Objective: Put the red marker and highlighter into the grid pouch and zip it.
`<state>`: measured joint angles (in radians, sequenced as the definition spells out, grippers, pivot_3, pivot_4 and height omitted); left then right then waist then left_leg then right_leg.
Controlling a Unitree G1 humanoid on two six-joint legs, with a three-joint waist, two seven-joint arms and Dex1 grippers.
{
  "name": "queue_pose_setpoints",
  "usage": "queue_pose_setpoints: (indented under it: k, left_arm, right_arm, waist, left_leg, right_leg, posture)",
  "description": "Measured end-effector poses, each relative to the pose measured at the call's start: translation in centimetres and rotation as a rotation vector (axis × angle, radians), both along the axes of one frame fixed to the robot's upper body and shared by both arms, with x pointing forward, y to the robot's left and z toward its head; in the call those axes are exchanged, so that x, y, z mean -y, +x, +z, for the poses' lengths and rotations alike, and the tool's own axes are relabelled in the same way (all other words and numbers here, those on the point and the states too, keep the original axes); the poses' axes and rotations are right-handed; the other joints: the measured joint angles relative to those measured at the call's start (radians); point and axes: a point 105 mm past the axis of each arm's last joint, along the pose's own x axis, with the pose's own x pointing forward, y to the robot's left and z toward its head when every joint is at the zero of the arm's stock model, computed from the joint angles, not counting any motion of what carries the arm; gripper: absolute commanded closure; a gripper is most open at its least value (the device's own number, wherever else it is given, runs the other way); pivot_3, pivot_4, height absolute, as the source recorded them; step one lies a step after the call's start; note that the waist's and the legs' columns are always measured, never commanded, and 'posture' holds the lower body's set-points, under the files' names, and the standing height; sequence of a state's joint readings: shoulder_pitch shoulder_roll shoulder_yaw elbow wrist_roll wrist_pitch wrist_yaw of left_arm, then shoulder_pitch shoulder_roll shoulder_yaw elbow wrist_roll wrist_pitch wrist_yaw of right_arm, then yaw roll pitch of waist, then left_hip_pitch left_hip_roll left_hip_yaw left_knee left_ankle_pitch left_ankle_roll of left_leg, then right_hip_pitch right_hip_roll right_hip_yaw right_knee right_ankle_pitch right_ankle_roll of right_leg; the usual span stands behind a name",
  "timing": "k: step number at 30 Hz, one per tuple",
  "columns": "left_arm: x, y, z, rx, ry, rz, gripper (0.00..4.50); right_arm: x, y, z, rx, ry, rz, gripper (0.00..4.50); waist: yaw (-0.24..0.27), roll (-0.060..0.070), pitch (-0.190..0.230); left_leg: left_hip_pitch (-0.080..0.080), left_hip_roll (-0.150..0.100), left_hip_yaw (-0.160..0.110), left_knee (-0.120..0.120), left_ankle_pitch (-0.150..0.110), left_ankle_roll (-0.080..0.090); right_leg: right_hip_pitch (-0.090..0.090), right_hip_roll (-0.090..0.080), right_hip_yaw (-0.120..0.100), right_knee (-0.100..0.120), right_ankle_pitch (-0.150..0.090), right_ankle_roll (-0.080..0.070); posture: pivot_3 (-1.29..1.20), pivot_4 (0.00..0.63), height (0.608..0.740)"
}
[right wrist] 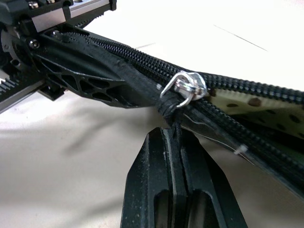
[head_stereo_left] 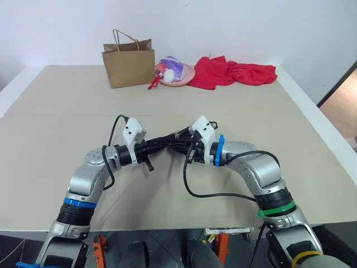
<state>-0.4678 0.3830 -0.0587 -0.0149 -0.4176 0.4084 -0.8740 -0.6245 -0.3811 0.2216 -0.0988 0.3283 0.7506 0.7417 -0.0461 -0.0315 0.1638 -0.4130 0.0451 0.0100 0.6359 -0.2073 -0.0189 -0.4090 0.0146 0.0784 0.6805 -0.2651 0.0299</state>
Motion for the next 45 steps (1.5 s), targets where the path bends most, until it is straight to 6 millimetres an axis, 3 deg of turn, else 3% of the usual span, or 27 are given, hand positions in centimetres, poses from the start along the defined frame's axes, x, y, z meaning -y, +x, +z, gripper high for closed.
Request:
queue_pose_setpoints:
  k: [3,6,9,11,12,13,18,22,23,26,29,31,35,39,42,45]
  left_arm:
    - [0.1,-0.1,0.0,0.007,0.004,-0.005,4.50]
    - [0.1,-0.2,-0.4,-0.003,0.007,-0.008,4.50]
    - [0.1,-0.3,-0.7,-0.008,0.009,-0.012,4.50]
    - [0.1,-0.3,-0.6,-0.006,0.009,-0.012,4.50]
    - [0.0,-0.3,-0.7,-0.005,0.011,-0.009,4.50]
    - [0.0,-0.3,-0.7,-0.004,0.011,-0.010,4.50]
    - [0.2,-0.5,-0.7,-0.005,0.013,-0.023,4.50]
    - [0.1,-0.5,-0.7,0.005,0.017,-0.024,4.50]
    - [0.0,-0.6,-0.5,0.021,0.016,-0.026,4.50]
    - [0.0,-0.7,-0.2,0.047,0.011,-0.036,4.50]
    - [0.3,-0.9,0.0,0.083,0.002,-0.056,4.50]
    - [0.3,-1.0,-0.2,0.102,-0.003,-0.071,4.50]
    - [0.0,-1.1,-1.0,0.145,0.004,-0.117,4.50]
    - [0.4,-1.3,-2.1,0.175,0.038,-0.202,4.50]
    - [0.7,-1.9,-2.9,0.168,0.044,-0.294,3.59]
    - [1.1,-3.0,-3.1,0.162,0.031,-0.395,2.25]
  right_arm:
    - [1.0,0.1,-0.2,0.008,-0.018,-0.017,4.38]
    - [3.3,0.2,-0.8,0.004,-0.064,-0.066,4.38]
    - [7.7,1.2,-0.6,0.018,-0.120,-0.189,4.38]
    - [8.6,1.4,-0.5,0.021,-0.125,-0.218,4.38]
    - [11.9,2.0,0.2,0.040,-0.152,-0.313,4.38]
    - [12.9,2.0,0.2,0.042,-0.162,-0.339,4.38]
    - [13.6,1.5,-0.6,0.020,-0.168,-0.327,4.38]
    - [13.5,1.2,-1.0,-0.003,-0.141,-0.330,3.19]
    - [13.1,0.9,-1.0,-0.014,-0.121,-0.315,2.56]
    - [11.5,-0.1,-0.9,-0.023,-0.078,-0.237,1.54]
    - [11.4,-0.7,-0.6,-0.041,-0.048,-0.211,0.05]
    - [12.6,-1.4,-0.5,-0.064,-0.034,-0.210,0.05]
    - [17.3,-4.3,0.7,-0.083,-0.058,-0.231,0.05]
    - [20.5,-6.0,1.8,-0.050,-0.082,-0.294,0.05]
    - [21.8,-6.5,2.1,-0.038,-0.085,-0.341,0.00]
    - [22.2,-6.7,2.0,-0.037,-0.087,-0.360,0.00]
  waist:
    - [0.000,0.000,0.000]
    - [0.002,0.000,0.000]
    - [0.002,0.000,0.000]
    - [0.002,0.000,0.000]
    - [0.002,0.000,0.000]
    - [0.002,0.000,0.000]
    - [-0.002,0.000,0.000]
    - [-0.001,0.000,0.000]
    - [-0.001,0.000,0.000]
    - [0.000,0.000,0.000]
    - [0.002,0.000,0.000]
    - [0.005,0.000,0.000]
    - [0.023,0.000,0.000]
    - [0.021,0.000,0.000]
    - [0.017,0.000,0.000]
    - [0.014,0.000,0.000]
  left_leg:
    - [0.000,0.000,0.000,0.000,0.000,0.000]
    - [-0.001,-0.002,0.000,0.000,0.000,0.000]
    - [-0.001,-0.003,0.000,0.000,0.000,0.000]
    - [-0.001,-0.003,0.000,0.000,0.000,0.000]
    - [-0.001,-0.002,0.000,0.000,0.000,0.000]
    - [-0.001,-0.002,-0.001,0.000,0.000,0.000]
    - [0.000,-0.001,0.000,0.000,-0.001,0.002]
    - [0.000,-0.001,0.001,0.000,-0.001,0.002]
    - [0.000,-0.001,0.001,0.000,-0.001,0.002]
    - [0.000,-0.001,0.000,0.000,-0.001,0.002]
    - [0.000,-0.002,0.000,0.000,-0.001,0.002]
    - [0.000,-0.003,0.000,0.000,-0.001,0.002]
    - [-0.001,-0.006,0.000,0.000,-0.002,0.003]
    - [0.000,-0.006,0.000,0.001,-0.002,0.003]
    - [0.001,-0.004,0.000,0.001,-0.002,0.003]
    - [0.003,-0.003,0.000,0.001,-0.002,0.003]
  right_leg:
    - [0.000,0.000,0.000,0.000,0.000,0.000]
    - [0.000,-0.002,-0.001,0.000,-0.001,0.000]
    - [0.000,-0.003,0.000,0.000,-0.001,0.001]
    - [0.000,-0.003,0.000,0.000,-0.001,0.001]
    - [0.000,-0.002,0.000,0.000,-0.001,0.001]
    - [0.000,-0.002,-0.001,0.000,-0.001,0.001]
    - [0.000,0.000,0.000,0.000,-0.001,0.000]
    - [0.000,-0.001,0.001,0.000,-0.001,0.000]
    - [0.000,-0.001,0.001,0.000,-0.001,0.001]
    - [0.000,-0.001,0.001,0.000,-0.002,0.001]
    - [0.001,-0.002,0.000,0.000,-0.002,0.001]
    - [0.001,-0.003,0.000,-0.001,-0.002,0.001]
    - [0.001,-0.005,0.000,-0.002,-0.003,0.002]
    - [0.002,-0.004,0.000,-0.002,-0.003,0.003]
    - [0.002,-0.003,0.000,-0.001,-0.002,0.002]
    - [0.003,-0.002,0.001,-0.001,-0.002,0.002]
  posture:
    - [0.00,0.150,0.740]
    - [0.00,0.150,0.740]
    - [0.00,0.150,0.740]
    - [0.00,0.150,0.740]
    - [0.00,0.150,0.740]
    - [0.00,0.150,0.740]
    - [0.00,0.150,0.740]
    - [0.00,0.150,0.740]
    - [0.00,0.150,0.740]
    - [0.00,0.150,0.740]
    - [0.00,0.150,0.740]
    - [0.00,0.150,0.740]
    - [0.00,0.150,0.740]
    - [0.00,0.150,0.740]
    - [0.00,0.150,0.740]
    - [0.00,0.150,0.740]
